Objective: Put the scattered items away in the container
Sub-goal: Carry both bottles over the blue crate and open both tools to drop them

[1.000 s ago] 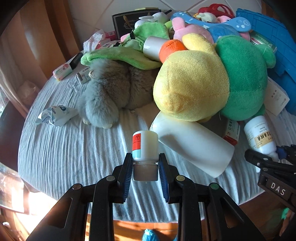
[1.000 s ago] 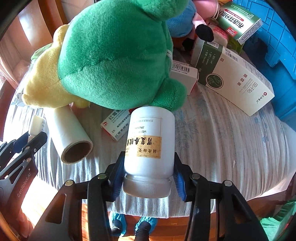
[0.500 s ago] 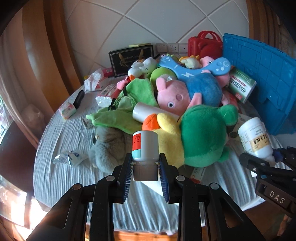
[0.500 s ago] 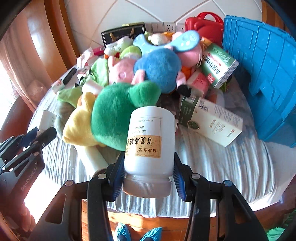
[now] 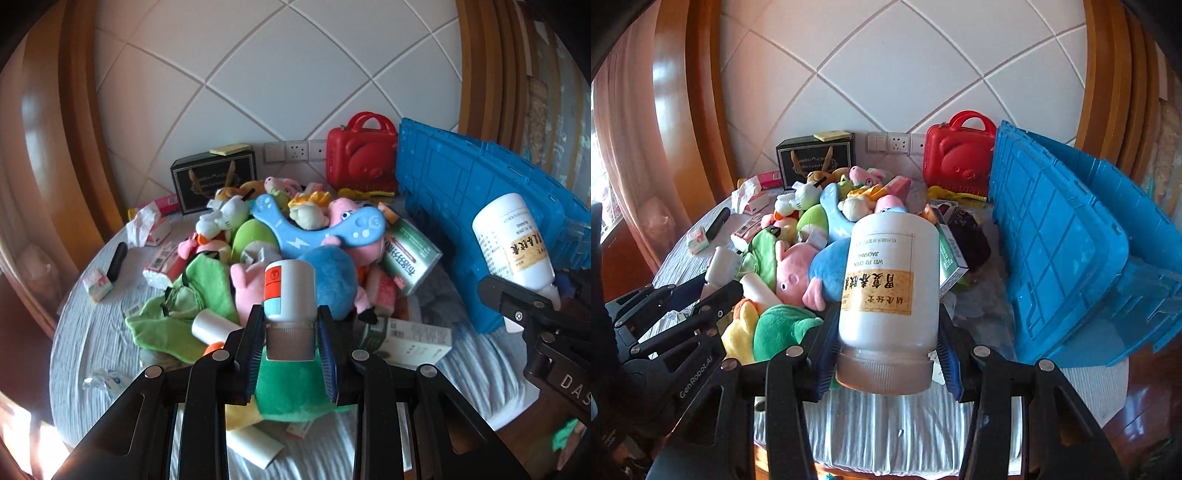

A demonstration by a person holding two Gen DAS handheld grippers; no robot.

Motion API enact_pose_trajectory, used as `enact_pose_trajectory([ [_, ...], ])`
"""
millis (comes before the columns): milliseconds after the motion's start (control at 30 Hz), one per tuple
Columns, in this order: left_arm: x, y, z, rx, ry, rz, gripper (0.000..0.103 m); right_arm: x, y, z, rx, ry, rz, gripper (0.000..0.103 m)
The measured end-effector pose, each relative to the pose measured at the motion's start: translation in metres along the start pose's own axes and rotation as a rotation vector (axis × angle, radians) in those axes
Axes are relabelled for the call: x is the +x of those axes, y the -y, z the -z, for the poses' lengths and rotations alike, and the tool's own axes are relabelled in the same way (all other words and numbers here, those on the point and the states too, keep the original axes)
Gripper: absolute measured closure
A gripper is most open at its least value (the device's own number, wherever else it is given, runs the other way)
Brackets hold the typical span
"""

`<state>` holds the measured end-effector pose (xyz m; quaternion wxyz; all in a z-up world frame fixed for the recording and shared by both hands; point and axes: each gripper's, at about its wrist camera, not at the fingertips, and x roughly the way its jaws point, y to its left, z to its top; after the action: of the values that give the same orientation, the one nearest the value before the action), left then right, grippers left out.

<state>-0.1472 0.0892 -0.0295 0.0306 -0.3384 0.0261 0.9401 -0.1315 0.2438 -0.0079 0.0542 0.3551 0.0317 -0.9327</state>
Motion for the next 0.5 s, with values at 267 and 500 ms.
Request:
enact_pose_trajectory([
  [267, 0.008, 0.039, -0.049, 0.035, 0.058, 0.056, 0.076, -0.017, 0.041, -0.038, 0.034, 0.084, 0.079, 0.057],
  [500, 0.001, 0.131, -0.103, 0.063, 0.167, 0.113, 0.076, -0.042, 0.141, -0.066, 0.086, 0.182, 0.172, 0.057],
])
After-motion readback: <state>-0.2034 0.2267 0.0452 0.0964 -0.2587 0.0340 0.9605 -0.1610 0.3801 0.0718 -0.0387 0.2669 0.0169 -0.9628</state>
